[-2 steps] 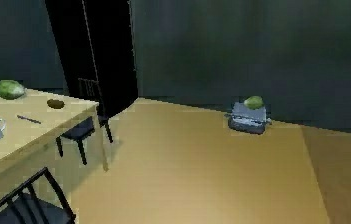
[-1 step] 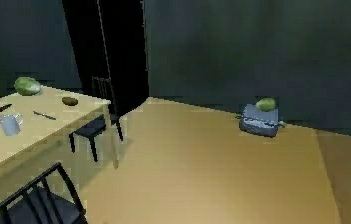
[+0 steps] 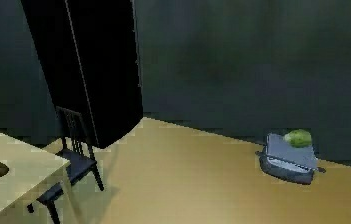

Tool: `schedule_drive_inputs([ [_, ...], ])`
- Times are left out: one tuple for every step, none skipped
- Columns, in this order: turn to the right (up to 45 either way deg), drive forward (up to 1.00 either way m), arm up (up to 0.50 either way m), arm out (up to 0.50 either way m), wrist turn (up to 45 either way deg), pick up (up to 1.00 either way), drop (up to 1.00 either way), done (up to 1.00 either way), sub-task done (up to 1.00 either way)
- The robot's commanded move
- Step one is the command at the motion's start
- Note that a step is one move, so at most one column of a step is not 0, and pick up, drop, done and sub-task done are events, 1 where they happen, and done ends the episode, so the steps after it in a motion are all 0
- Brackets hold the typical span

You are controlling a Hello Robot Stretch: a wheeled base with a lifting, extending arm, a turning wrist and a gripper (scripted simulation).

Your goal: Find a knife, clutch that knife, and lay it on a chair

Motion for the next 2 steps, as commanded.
schedule_drive_inputs([
  [-30.0, 0.0, 0.0, 0.0, 0.0, 0.0, 0.0, 0.0, 0.0],
  [0.0, 0.4, 0.0, 0.0, 0.0, 0.0, 0.0, 0.0, 0.0],
])
